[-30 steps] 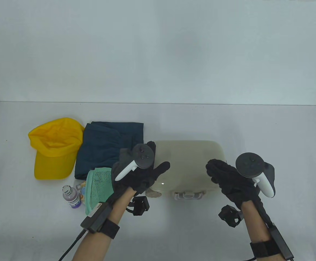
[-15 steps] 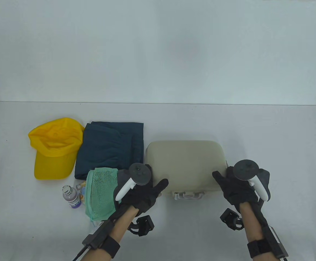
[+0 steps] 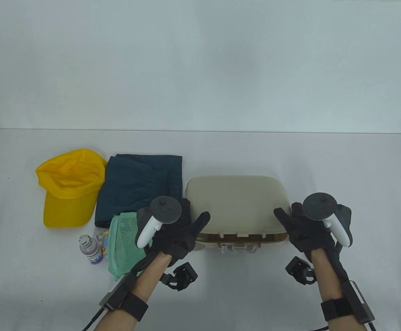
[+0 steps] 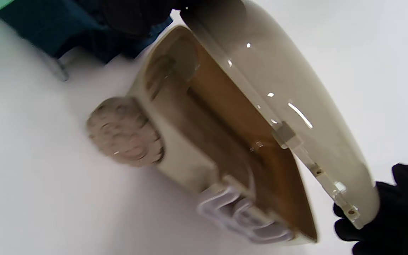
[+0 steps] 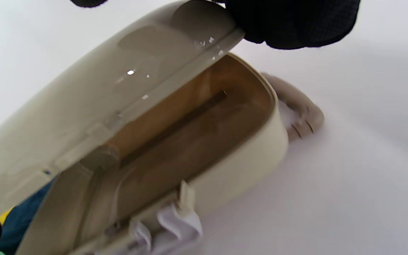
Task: Pack suitcase
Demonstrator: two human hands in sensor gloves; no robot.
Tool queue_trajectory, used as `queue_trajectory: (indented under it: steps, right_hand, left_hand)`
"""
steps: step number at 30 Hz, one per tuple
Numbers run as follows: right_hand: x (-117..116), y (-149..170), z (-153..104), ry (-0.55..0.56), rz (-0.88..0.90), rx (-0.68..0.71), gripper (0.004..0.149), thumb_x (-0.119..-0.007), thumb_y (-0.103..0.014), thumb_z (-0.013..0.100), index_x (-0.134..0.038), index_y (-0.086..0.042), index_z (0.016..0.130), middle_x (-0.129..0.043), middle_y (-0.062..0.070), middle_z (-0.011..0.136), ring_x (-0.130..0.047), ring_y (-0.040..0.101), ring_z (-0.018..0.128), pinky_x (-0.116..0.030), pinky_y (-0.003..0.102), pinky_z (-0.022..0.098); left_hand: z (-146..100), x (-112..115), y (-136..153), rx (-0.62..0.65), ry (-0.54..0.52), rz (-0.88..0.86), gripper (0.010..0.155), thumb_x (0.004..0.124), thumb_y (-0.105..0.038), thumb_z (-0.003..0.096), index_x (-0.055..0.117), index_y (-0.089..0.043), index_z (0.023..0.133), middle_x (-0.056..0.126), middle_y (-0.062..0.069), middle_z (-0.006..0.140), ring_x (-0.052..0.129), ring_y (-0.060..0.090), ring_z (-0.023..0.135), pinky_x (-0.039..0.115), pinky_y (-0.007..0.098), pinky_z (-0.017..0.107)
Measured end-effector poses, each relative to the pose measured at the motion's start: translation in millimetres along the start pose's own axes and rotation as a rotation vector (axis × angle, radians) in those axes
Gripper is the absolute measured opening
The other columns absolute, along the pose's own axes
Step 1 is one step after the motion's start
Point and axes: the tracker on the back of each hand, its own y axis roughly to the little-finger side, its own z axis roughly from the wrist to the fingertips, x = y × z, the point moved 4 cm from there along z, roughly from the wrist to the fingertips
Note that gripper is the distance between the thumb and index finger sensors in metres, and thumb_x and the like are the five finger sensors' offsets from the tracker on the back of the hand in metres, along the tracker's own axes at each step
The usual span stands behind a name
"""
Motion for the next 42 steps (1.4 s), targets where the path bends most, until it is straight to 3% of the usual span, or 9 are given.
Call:
queue_trajectory:
  steps: [9,14,20,24,34,42]
  right_hand:
    - [57,-30,12,0.089,0.134,0.045,0.089,-0.051,-0.061,0.056,-0.036,0.009,0.110,-0.063,0.033,0.106,-0.073,0.055,0.091,-0.070,0.057,0.062]
    - [71,-35,29,0.120,0.272,0.049,0.088,-0.050,-0.062,0.056,-0.033,0.005,0.111,-0.058,0.028,0.111,-0.065,0.053,0.097,-0.066,0.057,0.067]
    - [69,-40,56,0.064,0.404,0.104,0.089,-0.045,-0.066,0.055,-0.021,-0.003,0.113,-0.036,0.022,0.119,-0.047,0.051,0.106,-0.057,0.058,0.073]
    - [62,-41,74,0.028,0.510,0.132,0.090,-0.043,-0.069,0.053,-0.012,-0.009,0.113,-0.023,0.018,0.121,-0.036,0.051,0.109,-0.050,0.060,0.076]
    - [59,-44,99,0.000,0.561,0.146,0.090,-0.041,-0.070,0.052,-0.007,-0.012,0.112,-0.016,0.014,0.122,-0.030,0.053,0.109,-0.046,0.061,0.077]
    - [68,-43,96,-0.003,0.560,0.169,0.091,-0.042,-0.071,0.052,-0.007,-0.012,0.112,-0.015,0.014,0.122,-0.029,0.055,0.109,-0.045,0.062,0.076]
  left_hand:
    - [13,-52,-35,0.093,0.007,-0.253,0.096,0.047,-0.069,0.0495,0.002,-0.009,0.110,0.018,0.029,0.117,0.031,0.052,0.108,0.047,0.053,0.080]
    - [28,-71,-44,0.145,-0.017,-0.351,0.096,0.045,-0.070,0.0495,0.001,-0.010,0.110,0.014,0.024,0.118,0.025,0.048,0.111,0.043,0.052,0.082]
    - [49,-81,-50,0.198,-0.067,-0.381,0.094,0.043,-0.069,0.0501,-0.005,-0.013,0.109,0.007,0.017,0.119,0.018,0.042,0.113,0.037,0.049,0.085]
    - [67,-82,-46,0.258,-0.085,-0.491,0.093,0.042,-0.070,0.0502,-0.009,-0.017,0.108,0.000,0.011,0.119,0.009,0.037,0.114,0.030,0.047,0.086]
    - [89,-93,-44,0.261,-0.095,-0.514,0.093,0.043,-0.071,0.0496,-0.010,-0.021,0.108,0.001,0.008,0.121,0.007,0.034,0.115,0.028,0.046,0.088]
    - [85,-102,-44,0.260,-0.090,-0.481,0.092,0.044,-0.071,0.0496,-0.007,-0.022,0.109,0.002,0.008,0.121,0.008,0.035,0.115,0.028,0.047,0.087]
